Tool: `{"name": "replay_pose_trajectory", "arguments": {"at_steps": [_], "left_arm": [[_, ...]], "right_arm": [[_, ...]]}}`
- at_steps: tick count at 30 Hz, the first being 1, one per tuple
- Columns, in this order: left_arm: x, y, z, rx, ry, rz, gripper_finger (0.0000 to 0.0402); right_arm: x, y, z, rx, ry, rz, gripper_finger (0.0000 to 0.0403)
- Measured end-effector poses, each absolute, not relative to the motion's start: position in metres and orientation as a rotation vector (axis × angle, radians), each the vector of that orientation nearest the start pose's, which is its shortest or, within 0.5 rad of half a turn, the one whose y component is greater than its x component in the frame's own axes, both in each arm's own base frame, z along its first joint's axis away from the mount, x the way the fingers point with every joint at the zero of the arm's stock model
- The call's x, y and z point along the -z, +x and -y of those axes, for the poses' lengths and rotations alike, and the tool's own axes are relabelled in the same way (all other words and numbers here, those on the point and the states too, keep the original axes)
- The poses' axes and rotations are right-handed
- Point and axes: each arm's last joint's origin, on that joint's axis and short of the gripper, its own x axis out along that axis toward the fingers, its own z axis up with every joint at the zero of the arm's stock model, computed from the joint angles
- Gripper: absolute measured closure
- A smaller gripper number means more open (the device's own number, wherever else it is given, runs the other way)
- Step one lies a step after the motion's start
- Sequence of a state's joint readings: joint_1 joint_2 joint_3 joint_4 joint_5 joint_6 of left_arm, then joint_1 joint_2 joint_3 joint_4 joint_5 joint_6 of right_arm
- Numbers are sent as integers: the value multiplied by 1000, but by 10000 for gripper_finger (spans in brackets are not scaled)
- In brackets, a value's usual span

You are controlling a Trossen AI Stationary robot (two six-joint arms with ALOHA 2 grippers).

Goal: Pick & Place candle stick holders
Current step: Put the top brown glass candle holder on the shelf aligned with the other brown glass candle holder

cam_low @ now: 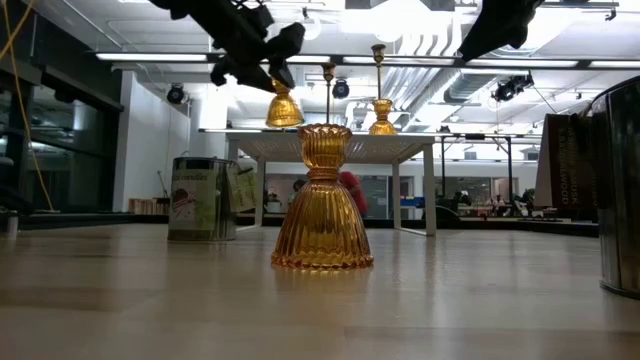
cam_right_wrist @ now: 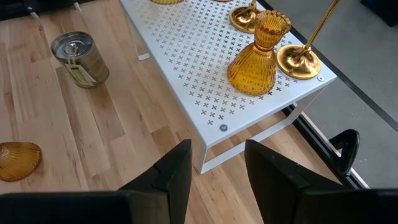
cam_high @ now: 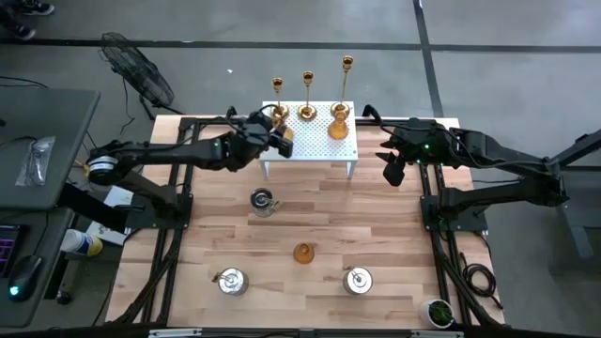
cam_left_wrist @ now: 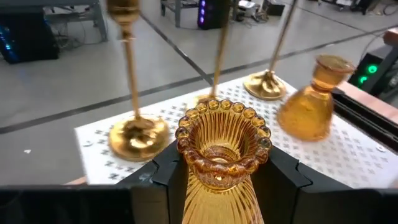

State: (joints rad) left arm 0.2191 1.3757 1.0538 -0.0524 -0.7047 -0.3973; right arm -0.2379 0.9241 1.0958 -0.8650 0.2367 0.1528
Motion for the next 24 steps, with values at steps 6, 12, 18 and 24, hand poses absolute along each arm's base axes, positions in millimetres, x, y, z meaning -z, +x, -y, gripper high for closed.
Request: {"name": "replay_pose_trajectory", "arguments": {"at_steps": [6, 12, 18, 24], "left_arm": [[-307, 314, -83, -959, -263, -205, 263], [-309, 338, -89, -960, -234, -222, 263], [-314, 356, -92, -954, -211, -220, 263], [-308, 368, -95, -958, -203, -250, 263]], "right_arm": [[-354, 160, 46, 507, 144, -663, 263], [-354, 160, 46, 508, 145, -663, 263], [-354, 160, 46, 507, 145, -663, 263], [-354, 160, 46, 507, 145, -663, 263]]}}
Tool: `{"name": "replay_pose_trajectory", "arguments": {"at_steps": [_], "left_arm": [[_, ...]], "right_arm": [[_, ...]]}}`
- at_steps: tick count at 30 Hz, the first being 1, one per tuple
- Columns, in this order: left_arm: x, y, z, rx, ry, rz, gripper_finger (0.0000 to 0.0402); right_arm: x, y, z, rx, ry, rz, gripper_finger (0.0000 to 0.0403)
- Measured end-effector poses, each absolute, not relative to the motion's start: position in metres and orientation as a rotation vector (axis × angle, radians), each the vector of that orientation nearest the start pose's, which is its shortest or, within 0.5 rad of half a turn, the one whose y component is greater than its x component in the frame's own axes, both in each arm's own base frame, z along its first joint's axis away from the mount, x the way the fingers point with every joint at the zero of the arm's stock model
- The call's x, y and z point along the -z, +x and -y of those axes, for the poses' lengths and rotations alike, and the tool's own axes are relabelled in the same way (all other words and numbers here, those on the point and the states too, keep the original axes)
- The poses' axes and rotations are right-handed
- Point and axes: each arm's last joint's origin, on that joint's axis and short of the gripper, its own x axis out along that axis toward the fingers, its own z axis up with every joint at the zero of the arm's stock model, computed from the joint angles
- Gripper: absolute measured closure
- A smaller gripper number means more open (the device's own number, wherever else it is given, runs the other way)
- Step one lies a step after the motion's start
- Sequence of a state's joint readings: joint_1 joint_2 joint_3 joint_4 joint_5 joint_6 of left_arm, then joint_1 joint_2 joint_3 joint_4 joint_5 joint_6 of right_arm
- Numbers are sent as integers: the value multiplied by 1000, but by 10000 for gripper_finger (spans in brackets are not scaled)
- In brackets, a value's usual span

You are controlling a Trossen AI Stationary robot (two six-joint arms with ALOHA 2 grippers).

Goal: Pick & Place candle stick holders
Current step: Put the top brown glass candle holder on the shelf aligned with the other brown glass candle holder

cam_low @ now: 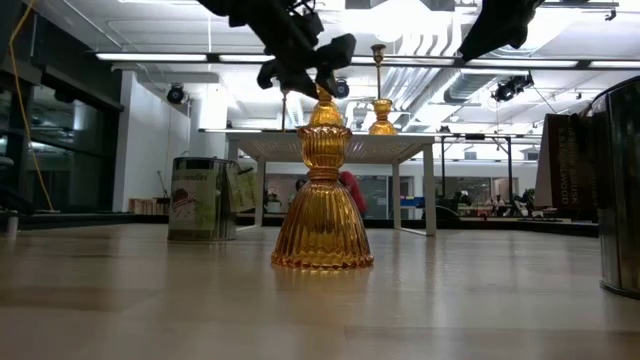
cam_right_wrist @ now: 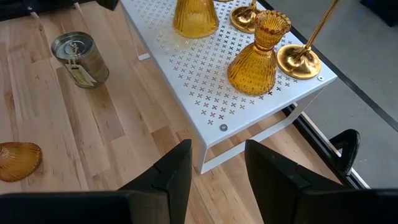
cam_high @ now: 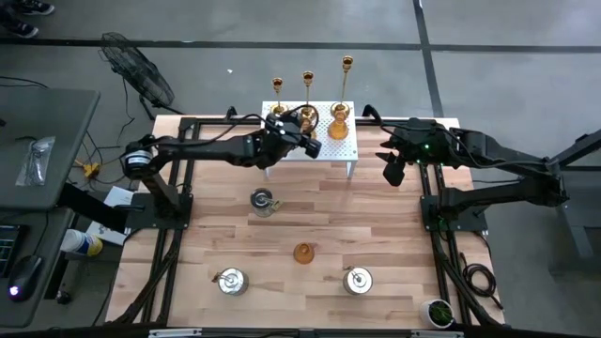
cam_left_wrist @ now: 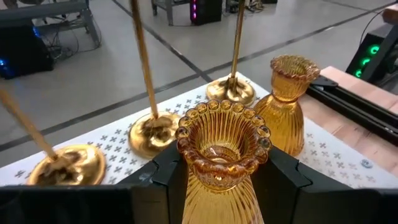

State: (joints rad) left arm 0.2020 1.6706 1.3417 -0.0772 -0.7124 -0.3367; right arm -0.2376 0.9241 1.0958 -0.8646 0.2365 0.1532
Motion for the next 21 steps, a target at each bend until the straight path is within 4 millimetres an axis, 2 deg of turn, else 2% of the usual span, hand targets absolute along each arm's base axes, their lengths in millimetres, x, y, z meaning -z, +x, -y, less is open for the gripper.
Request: {"name": "replay_pose_trajectory", "arguments": {"at_steps": [11, 21], "left_arm": [[-299, 382, -99, -986, -191, -265, 263], [-297, 381, -104, -1025, -186, -272, 263]], "right_arm": [[-354, 160, 46, 508, 145, -663, 263], [-354, 160, 46, 508, 148, -662, 263]]}}
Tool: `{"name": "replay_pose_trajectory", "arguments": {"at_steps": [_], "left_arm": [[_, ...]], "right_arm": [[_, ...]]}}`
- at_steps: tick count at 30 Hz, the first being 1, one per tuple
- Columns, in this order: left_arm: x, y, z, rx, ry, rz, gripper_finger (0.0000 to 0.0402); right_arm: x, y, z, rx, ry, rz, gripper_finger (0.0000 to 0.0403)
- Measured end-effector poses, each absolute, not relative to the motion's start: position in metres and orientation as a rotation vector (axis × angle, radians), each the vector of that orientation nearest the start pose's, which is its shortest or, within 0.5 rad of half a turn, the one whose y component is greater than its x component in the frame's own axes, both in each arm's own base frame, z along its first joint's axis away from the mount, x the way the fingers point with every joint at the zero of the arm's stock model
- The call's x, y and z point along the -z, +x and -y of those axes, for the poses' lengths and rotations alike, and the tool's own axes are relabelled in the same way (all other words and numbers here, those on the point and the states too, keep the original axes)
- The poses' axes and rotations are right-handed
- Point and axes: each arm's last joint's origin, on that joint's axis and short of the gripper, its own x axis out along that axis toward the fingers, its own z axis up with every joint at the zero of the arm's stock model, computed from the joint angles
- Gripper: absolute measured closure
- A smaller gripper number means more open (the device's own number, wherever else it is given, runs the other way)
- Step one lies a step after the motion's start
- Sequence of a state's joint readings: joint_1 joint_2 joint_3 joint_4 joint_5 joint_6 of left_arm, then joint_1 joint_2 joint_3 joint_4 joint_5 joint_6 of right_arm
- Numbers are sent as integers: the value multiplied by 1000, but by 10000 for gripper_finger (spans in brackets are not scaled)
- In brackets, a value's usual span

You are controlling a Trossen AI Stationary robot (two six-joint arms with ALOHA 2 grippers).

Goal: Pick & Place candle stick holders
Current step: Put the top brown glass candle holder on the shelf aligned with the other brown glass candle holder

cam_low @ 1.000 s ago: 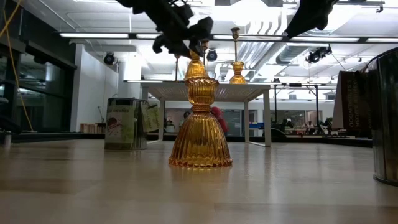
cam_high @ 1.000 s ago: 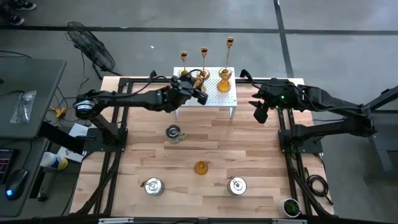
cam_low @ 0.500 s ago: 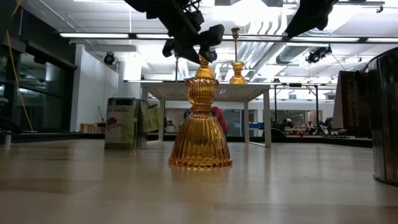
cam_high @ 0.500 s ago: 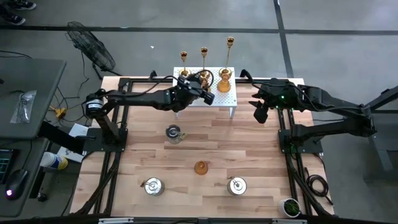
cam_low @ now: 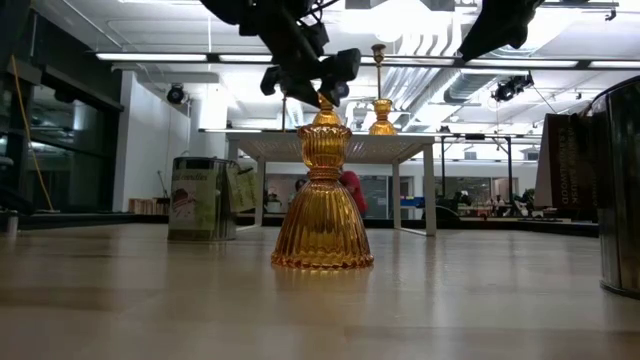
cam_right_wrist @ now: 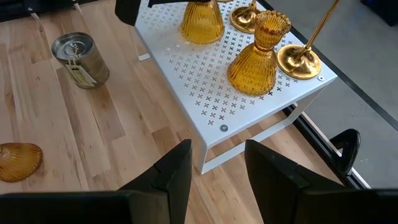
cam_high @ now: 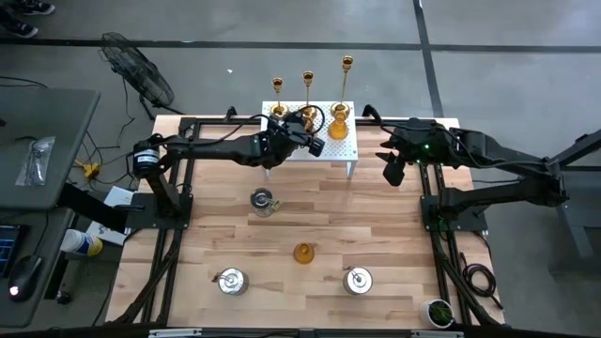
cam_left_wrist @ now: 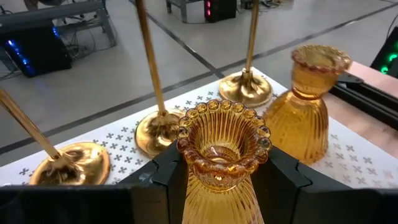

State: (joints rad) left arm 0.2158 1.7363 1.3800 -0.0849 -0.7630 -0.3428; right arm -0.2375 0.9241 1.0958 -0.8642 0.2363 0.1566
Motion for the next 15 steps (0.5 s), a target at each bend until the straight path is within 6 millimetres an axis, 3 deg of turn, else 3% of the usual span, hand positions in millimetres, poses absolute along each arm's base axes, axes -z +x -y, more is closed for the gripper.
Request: {"name": "replay_pose_trajectory", "arguments": {"at_steps": [15], "left_arm": [[-294, 380, -116, -1010, -210, -278, 263]], "right_arm": [[-354, 160, 46, 509, 148, -662, 263]]}}
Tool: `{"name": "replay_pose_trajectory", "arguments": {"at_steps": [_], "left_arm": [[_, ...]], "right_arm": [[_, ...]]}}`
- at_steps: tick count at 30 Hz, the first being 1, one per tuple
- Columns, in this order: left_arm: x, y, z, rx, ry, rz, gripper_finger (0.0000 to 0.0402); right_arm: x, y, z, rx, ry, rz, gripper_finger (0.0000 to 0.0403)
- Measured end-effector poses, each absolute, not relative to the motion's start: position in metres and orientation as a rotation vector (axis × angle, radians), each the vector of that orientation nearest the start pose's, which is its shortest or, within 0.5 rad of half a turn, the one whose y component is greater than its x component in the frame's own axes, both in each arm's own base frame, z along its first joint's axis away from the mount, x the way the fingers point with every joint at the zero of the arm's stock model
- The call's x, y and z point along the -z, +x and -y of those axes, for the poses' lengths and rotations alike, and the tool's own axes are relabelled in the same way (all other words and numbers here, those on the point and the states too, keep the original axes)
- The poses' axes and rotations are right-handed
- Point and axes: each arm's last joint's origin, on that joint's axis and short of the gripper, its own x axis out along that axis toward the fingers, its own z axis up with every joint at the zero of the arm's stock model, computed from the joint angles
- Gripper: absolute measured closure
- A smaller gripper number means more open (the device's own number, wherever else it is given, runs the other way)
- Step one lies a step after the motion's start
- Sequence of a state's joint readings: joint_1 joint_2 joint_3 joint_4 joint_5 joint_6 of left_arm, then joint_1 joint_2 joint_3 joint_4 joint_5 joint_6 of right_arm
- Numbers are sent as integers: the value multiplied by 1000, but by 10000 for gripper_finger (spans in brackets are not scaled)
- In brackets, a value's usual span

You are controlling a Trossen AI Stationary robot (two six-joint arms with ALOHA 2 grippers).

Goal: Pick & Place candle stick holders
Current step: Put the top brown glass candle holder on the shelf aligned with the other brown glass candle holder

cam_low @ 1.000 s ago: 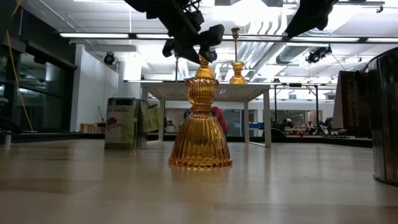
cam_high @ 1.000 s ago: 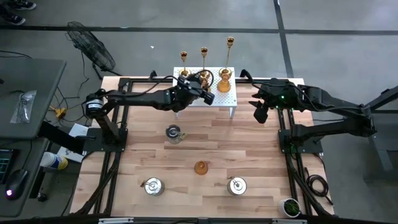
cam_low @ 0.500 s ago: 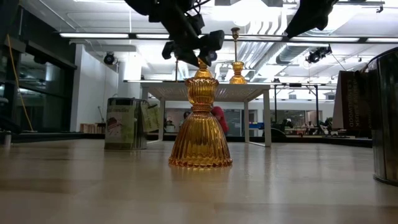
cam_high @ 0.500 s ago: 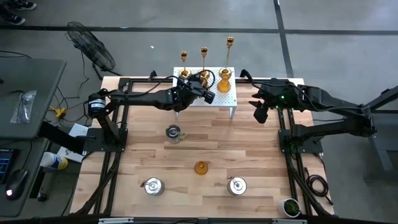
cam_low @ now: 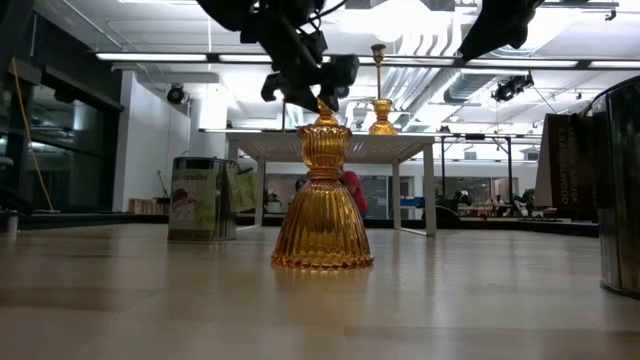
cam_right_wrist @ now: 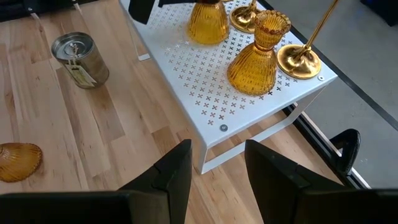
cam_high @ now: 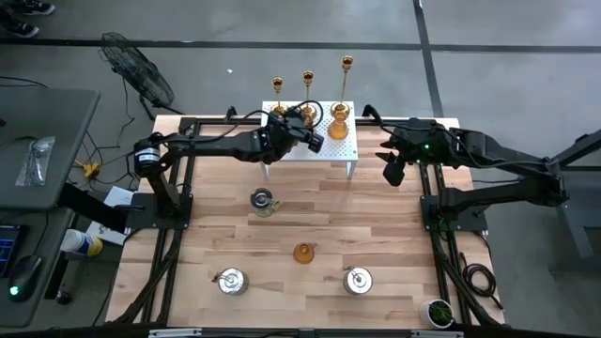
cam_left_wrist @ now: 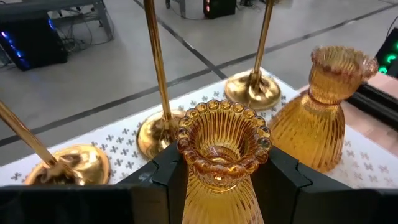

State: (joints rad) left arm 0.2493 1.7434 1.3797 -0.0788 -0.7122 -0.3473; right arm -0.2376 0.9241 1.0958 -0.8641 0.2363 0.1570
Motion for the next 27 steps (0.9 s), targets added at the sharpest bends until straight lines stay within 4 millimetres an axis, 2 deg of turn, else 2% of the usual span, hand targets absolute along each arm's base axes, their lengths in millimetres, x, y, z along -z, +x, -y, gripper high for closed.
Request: {"name": "replay_pose_trajectory", "arguments": {"at_steps": [17, 27], "left_arm": [[-294, 381, -116, -987, -226, -271, 263], [-293, 377, -127, -1005, -249, -271, 263]], "right_arm": [[-354, 160, 46, 509, 148, -660, 263], [-354, 160, 46, 510, 152, -654, 263]]}}
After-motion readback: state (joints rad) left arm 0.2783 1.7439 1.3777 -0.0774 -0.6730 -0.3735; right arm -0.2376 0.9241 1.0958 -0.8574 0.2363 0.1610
